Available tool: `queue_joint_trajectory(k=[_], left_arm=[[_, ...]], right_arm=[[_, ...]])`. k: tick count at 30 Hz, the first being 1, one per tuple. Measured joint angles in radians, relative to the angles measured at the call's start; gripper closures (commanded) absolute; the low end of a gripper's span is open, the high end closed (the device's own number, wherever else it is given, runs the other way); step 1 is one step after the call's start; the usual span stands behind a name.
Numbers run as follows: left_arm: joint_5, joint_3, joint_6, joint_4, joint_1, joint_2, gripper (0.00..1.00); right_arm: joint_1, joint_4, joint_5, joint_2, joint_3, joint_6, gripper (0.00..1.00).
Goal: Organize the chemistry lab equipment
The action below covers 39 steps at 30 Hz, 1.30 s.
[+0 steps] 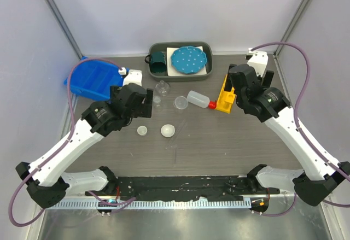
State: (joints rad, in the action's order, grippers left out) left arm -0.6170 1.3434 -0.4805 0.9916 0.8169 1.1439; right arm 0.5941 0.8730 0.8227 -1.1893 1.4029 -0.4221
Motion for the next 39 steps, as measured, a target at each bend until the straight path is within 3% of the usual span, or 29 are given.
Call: queue_joint_trajectory(k=[8, 11, 16, 22, 24, 31, 39], left_arm=[[0.030, 0.001, 0.037, 0.016, 0.000, -0.053, 0.00], [0.070, 0.000, 0.042, 0.015, 0.000, -0.056, 0.05], [0.151, -0.028, 0.041, 0.003, 0.018, -0.056, 0.06], [0.161, -0.040, 0.030, 0.000, 0.103, -0.055, 0.04], [0.161, -0.043, 0.019, -0.001, 0.121, -0.058, 0.03], [0.153, -0.069, 0.008, 0.000, 0.137, -0.120, 0.02], [0.138, -0.097, 0.006, 0.011, 0.138, -0.198, 0.02]], right_arm=[[0.000, -0.008, -0.037, 0.121, -0.055, 0.006, 0.00], [0.000, -0.008, -0.014, 0.138, -0.072, 0.026, 0.00], [-0.055, -0.037, -0.019, 0.039, -0.072, 0.027, 0.02], [-0.433, -0.130, -0.309, -0.132, -0.108, -0.047, 0.05], [-0.493, -0.146, -0.364, -0.196, -0.109, -0.080, 0.07], [-0.488, -0.208, -0.537, -0.392, -0.074, -0.142, 0.07], [-0.486, -0.227, -0.593, -0.452, 0.011, -0.150, 0.09]])
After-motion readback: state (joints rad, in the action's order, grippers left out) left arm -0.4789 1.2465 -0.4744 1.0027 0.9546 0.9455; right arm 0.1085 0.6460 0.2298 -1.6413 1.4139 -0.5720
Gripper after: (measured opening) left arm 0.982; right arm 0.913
